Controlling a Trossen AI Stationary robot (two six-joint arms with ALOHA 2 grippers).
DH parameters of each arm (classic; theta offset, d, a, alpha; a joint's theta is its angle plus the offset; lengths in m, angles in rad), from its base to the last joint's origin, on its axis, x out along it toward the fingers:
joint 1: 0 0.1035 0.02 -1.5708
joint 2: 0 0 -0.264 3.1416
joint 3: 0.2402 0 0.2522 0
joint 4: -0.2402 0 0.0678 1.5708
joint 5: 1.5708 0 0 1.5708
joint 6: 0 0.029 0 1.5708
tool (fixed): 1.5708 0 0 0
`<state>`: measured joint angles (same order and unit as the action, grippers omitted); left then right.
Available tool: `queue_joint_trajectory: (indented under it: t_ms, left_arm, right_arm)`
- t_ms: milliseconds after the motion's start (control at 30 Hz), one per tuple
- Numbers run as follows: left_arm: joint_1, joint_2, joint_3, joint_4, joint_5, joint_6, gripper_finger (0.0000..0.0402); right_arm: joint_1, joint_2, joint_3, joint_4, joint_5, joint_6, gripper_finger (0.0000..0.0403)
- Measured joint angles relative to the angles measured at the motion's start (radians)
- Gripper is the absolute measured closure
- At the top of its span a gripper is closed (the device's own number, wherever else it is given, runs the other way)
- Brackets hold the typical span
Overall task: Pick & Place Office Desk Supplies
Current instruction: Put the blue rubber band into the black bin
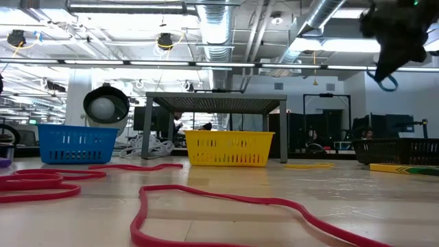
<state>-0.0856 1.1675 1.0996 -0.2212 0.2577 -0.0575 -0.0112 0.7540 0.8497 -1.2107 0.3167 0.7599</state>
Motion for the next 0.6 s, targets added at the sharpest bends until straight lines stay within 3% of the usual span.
queue_joint_trajectory:
  t_ms: [433,600]
  left_arm:
    - [-0.008,0.0,0.0,-0.152,-0.004,0.005,0.032]
    - [-0.008,-0.001,-0.019,-0.16,-0.03,0.056,0.0332]
  right_arm:
    - [-0.175,0.237,0.0,-0.069,-0.084,-0.155,0.0403]
    - [-0.255,0.268,-0.035,-0.059,-0.141,-0.226,0.0403]
